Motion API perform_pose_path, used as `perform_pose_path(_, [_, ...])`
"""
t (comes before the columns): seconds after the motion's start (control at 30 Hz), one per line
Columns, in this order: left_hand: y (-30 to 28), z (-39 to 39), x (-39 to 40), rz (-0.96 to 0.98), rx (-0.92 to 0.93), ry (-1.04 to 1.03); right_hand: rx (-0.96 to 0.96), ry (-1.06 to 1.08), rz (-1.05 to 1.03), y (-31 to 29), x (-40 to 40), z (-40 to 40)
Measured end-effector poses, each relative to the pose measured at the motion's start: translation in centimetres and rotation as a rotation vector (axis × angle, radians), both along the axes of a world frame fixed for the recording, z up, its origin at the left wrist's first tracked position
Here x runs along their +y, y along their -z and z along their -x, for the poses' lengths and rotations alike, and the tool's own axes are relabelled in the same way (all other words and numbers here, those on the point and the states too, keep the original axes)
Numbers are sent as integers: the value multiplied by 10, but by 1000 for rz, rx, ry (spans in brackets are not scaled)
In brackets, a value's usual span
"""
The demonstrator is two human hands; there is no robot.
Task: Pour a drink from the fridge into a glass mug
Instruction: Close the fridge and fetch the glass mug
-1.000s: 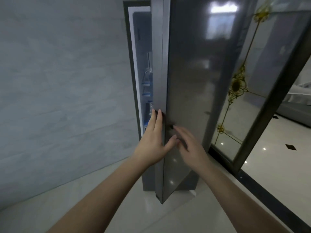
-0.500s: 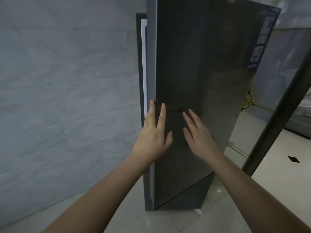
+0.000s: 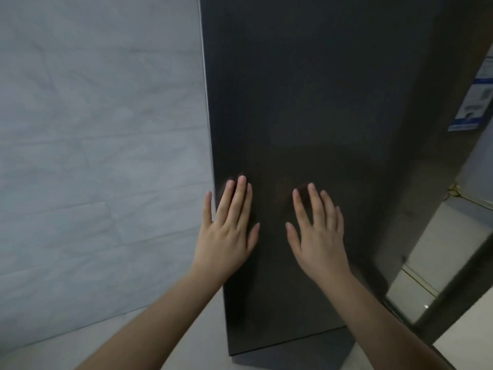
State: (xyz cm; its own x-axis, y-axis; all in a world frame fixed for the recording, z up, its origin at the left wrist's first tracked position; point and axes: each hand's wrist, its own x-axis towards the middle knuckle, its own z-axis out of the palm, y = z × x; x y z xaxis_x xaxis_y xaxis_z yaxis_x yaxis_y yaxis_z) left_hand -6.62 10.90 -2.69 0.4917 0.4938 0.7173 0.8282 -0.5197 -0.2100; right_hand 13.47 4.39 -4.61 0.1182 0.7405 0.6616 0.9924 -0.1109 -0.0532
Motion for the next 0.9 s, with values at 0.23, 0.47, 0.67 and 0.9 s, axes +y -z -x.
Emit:
perform_pose_path(0.23, [2,-7,28,-39,-25,-35,-114,0,-100,8,37,-11])
perform_pose_path(0.47, [8,-11,80,16,45,-65,-106,63,-95,3,75,-24])
perform_pose_path(0.67, [8,-23,118,113,102,-54,-105,120,-39,-2,100,-35])
perform_pose_path(0.9, [9,-22,127,161,72,25,-130,177,-45,2,105,-32])
